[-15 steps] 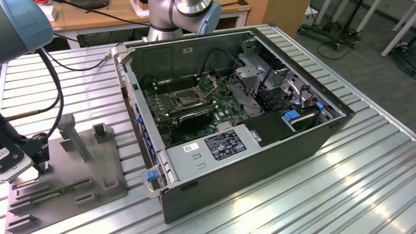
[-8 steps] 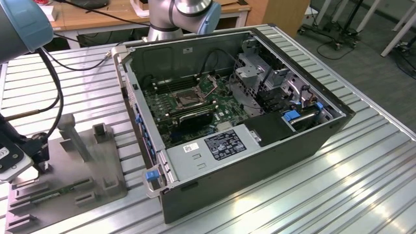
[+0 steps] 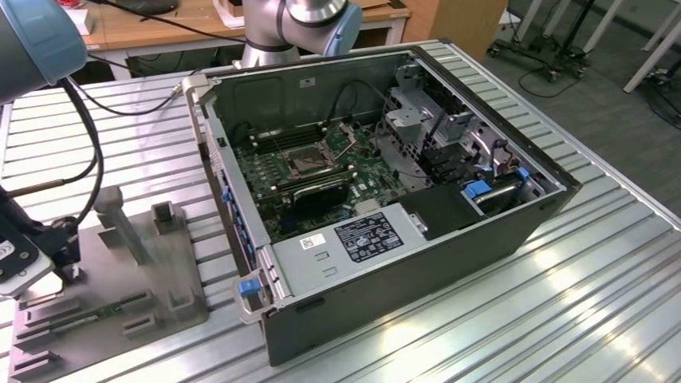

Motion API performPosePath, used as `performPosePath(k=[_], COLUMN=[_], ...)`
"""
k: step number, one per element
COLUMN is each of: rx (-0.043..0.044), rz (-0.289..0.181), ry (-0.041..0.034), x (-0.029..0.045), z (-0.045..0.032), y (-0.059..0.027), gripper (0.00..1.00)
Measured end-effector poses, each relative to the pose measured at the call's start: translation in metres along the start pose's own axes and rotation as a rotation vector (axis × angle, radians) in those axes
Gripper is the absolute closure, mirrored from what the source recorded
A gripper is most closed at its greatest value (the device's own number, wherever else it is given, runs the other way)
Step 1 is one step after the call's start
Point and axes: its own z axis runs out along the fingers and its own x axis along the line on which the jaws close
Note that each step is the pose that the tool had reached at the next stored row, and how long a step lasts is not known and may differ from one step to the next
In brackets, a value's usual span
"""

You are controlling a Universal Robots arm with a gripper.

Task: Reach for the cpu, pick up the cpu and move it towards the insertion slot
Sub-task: 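Pick up the cpu and move it towards the insertion slot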

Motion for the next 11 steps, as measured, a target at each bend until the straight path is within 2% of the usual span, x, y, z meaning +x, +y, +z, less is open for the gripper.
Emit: performPosePath(k=[11], rx=[-0.0004], rz=[0.0], ry=[-0.0008], x=[0.0002], z=[-0.0078], y=[0.0004], gripper=[0.45])
